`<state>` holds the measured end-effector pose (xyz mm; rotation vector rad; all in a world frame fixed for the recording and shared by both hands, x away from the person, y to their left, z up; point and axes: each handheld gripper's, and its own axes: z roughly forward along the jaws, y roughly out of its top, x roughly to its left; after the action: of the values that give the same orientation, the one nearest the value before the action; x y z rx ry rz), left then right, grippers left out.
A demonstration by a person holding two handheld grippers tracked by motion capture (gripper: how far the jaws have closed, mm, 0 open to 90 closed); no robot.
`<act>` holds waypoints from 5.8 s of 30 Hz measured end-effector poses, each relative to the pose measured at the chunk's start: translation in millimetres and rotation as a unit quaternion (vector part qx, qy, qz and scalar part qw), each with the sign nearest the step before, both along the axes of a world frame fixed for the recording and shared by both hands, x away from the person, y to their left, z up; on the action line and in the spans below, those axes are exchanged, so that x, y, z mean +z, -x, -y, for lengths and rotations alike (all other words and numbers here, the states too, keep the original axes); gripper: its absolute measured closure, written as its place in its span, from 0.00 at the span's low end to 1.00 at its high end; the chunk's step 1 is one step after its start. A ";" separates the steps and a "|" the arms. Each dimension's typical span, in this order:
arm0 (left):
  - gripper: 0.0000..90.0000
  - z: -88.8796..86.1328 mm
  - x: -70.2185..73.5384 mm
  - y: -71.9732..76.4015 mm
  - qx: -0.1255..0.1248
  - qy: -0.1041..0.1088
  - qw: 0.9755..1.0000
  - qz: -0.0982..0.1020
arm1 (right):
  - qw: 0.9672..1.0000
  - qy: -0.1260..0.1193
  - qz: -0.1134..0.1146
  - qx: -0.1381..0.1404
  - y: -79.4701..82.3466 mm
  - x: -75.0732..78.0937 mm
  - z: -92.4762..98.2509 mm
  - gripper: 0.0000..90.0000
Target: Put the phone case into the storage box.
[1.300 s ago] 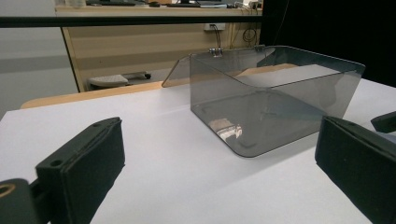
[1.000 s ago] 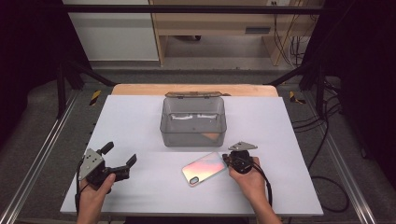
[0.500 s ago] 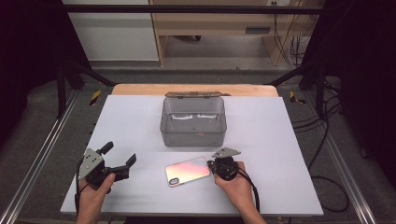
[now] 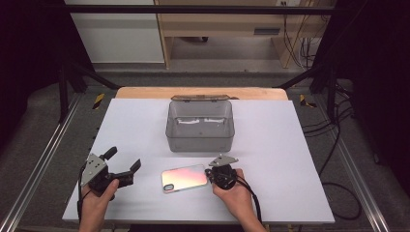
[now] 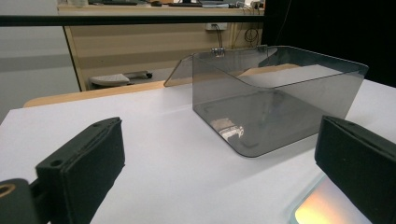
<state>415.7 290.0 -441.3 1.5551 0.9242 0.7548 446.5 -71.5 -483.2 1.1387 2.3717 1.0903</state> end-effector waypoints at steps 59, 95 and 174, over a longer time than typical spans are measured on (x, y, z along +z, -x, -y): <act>0.02 -11.6 1.1 -0.1 0.017 0.020 1.000 -0.005 | 0.969 0.033 0.034 0.241 -11.3 3.1 -77.9 0.14; 0.03 -17.0 9.8 9.2 0.027 0.057 0.998 -0.012 | 0.978 0.022 0.023 0.206 -2.1 8.7 -79.5 0.20; 0.81 93.1 60.4 -34.9 -0.068 0.277 0.947 -0.147 | 0.957 -0.202 0.205 -0.020 6.0 84.2 -58.9 0.19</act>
<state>450.6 196.9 -381.0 1.2226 1.1179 0.1333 440.5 -12.5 -399.1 0.9519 1.8489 1.6645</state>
